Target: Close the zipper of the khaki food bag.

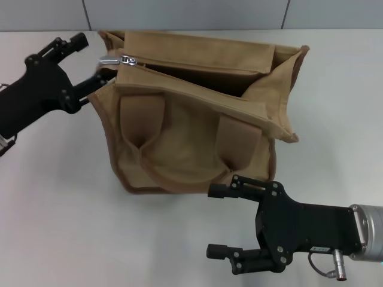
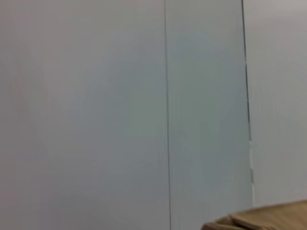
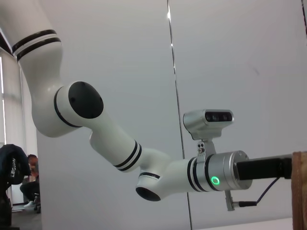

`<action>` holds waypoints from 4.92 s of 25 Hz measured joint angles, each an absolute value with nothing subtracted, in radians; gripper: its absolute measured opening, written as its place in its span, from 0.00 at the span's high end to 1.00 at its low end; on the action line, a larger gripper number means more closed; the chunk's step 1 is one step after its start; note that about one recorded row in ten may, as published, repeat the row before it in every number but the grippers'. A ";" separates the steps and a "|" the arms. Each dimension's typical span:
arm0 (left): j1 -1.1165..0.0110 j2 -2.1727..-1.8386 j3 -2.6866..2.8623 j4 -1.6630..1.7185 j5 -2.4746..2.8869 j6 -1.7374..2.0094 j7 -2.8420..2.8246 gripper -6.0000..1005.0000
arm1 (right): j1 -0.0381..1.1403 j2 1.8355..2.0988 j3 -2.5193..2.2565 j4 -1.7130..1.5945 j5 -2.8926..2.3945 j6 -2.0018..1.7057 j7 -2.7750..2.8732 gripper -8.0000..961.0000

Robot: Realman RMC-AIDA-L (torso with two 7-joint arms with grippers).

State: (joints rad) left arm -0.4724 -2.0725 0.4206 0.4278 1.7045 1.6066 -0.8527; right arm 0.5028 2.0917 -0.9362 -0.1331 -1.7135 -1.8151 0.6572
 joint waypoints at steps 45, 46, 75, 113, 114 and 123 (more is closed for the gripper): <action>-0.472 -2.074 0.411 0.226 1.496 1.731 -0.800 0.97 | 0.504 2.092 -0.934 -0.092 -1.638 -1.820 0.608 0.13; -0.487 -2.074 0.411 0.200 1.477 1.738 -0.804 0.97 | 0.505 2.092 -0.933 -0.091 -1.626 -1.826 0.608 0.13; -0.579 -2.080 0.416 0.000 1.463 1.799 -0.813 0.95 | 0.774 2.092 -0.953 -0.103 -1.313 -1.728 1.348 0.13; -0.653 -2.080 0.418 -0.097 1.486 1.805 -0.683 0.92 | 0.820 2.092 -0.978 -0.088 -1.312 -1.624 1.402 0.50; -0.654 -2.080 0.417 -0.096 1.489 1.806 -0.683 0.92 | 0.823 2.092 -0.981 -0.089 -1.313 -1.635 1.402 0.50; -0.653 -2.080 0.413 -0.093 1.503 1.806 -0.683 0.91 | 0.821 2.092 -0.983 -0.089 -1.309 -1.631 1.398 0.50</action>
